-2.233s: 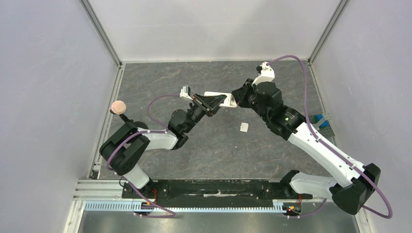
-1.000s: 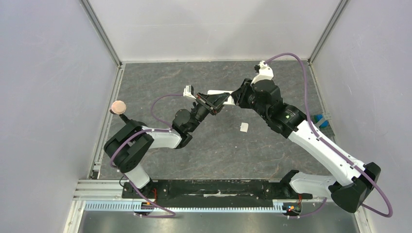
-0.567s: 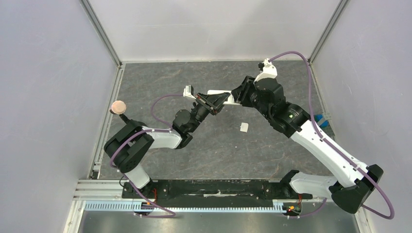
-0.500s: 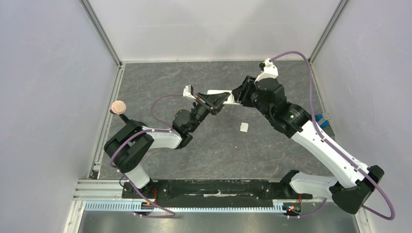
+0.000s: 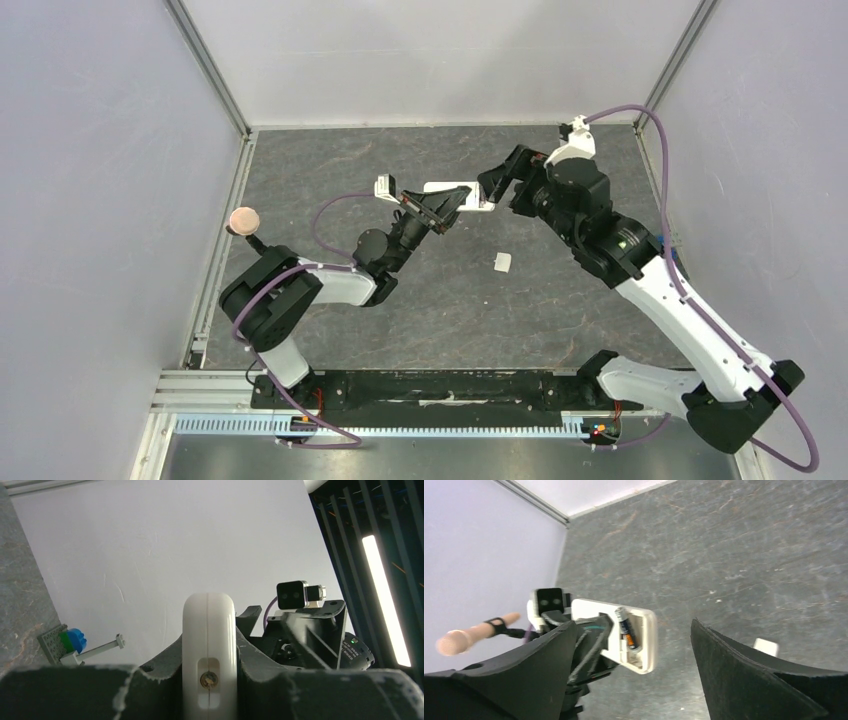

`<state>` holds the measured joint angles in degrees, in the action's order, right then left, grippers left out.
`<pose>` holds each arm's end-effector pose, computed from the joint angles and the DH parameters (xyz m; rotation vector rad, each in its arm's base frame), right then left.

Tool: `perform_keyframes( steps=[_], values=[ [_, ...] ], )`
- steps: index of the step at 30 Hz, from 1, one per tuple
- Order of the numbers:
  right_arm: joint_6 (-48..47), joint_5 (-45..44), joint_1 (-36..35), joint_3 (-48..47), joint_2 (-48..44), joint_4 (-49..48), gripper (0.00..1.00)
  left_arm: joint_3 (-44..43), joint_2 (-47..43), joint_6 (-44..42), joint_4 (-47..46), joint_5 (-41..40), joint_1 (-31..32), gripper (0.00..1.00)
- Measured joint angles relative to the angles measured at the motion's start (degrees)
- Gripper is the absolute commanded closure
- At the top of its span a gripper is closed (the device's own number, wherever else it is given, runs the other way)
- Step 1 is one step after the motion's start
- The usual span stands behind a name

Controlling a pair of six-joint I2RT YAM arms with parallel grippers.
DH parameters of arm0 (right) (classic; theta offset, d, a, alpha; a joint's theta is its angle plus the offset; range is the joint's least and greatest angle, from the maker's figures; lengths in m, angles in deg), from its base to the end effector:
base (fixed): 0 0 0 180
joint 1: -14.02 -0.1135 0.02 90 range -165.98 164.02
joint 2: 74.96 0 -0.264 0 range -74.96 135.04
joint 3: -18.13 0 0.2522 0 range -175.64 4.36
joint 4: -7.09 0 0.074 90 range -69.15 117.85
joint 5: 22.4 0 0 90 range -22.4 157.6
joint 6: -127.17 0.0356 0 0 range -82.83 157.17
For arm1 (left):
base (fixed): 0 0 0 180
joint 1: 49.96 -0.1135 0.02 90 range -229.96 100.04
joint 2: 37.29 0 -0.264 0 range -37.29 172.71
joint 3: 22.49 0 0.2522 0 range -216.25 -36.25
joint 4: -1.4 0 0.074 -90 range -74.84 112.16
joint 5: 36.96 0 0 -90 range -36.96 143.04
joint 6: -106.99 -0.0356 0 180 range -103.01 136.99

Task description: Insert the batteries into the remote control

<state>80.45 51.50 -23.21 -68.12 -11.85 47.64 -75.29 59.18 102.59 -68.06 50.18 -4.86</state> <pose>0.1937 0.1348 0.4157 0.2994 1.9000 0.7014 0.2348 -0.2331 0.2493 -0.5239 1.2630 -1.9649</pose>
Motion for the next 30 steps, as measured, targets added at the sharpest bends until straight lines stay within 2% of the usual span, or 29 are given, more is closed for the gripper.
perform_keyframes(
  steps=[11, 18, 25, 30],
  values=[
    [17.1, 11.2, 5.2, 2.4, -2.2, -4.3, 0.11, 0.0, 0.8, -3.3, -1.4, 2.0, 0.0, 0.98],
    [24.0, 12.8, 6.0, 5.4, -2.2, -4.4, 0.11, 0.0, 0.6, -5.0, -1.4, 3.4, 0.0, 0.98],
    [30.9, 14.0, 7.1, 10.6, -3.4, -5.5, 0.17, 0.0, -0.1, -5.3, -1.5, 3.5, 0.0, 0.98],
    [36.4, 14.5, 7.5, 14.7, -5.4, -7.9, 0.17, 0.0, -0.5, -5.4, -1.5, 3.5, 0.0, 0.98]
  ],
)
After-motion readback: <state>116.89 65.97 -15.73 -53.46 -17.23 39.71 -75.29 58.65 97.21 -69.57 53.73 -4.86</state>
